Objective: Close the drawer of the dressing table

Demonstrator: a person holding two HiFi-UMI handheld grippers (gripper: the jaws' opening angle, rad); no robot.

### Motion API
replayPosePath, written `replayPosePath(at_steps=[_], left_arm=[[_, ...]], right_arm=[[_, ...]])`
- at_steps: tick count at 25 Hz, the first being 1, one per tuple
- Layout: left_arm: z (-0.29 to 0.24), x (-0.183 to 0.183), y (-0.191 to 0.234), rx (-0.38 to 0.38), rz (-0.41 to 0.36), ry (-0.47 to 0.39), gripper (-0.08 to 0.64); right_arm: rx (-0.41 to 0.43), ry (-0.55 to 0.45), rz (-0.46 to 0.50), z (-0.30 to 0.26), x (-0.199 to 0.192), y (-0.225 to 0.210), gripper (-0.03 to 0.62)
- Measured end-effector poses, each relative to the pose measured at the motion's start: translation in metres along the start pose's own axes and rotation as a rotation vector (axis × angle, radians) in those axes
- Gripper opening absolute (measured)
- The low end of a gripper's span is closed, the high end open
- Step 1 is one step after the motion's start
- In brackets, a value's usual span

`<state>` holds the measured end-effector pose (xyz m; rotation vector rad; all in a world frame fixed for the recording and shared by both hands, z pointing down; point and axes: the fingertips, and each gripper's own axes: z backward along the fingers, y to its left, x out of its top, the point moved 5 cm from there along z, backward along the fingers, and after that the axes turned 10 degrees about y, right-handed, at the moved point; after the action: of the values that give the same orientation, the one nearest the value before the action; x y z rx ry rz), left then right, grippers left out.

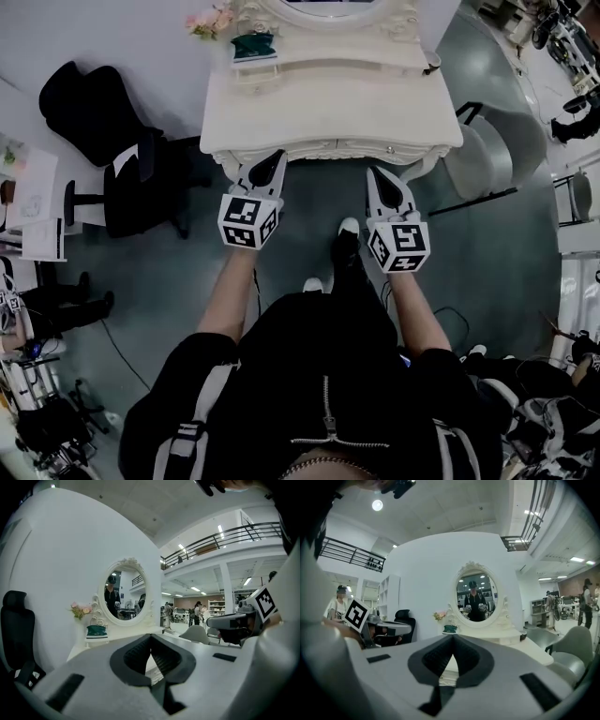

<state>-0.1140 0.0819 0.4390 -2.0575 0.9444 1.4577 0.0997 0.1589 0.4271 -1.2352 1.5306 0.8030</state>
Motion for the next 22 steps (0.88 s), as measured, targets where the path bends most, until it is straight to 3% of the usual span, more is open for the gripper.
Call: replayPosePath(at_steps=[7,17,22], left_arm=[[-0.067,0.013,0.053,0.06,0.017,0.009,0.002],[-0.194,0.068,0.141,0.18,0.057,0.012,0.002],[-0.237,0.097,0.169,0.217,0.061,-0.002,0.003]], right_arm=[[0.051,-0.006,-0.01,-0.093,0.02,-0.038,0.002],[0.106,-0.023,-0.002,-0.248,0.097,-0.143,0.002],[0.143,-0.004,0.011,-0.312,0.121,-0.171,0.002]])
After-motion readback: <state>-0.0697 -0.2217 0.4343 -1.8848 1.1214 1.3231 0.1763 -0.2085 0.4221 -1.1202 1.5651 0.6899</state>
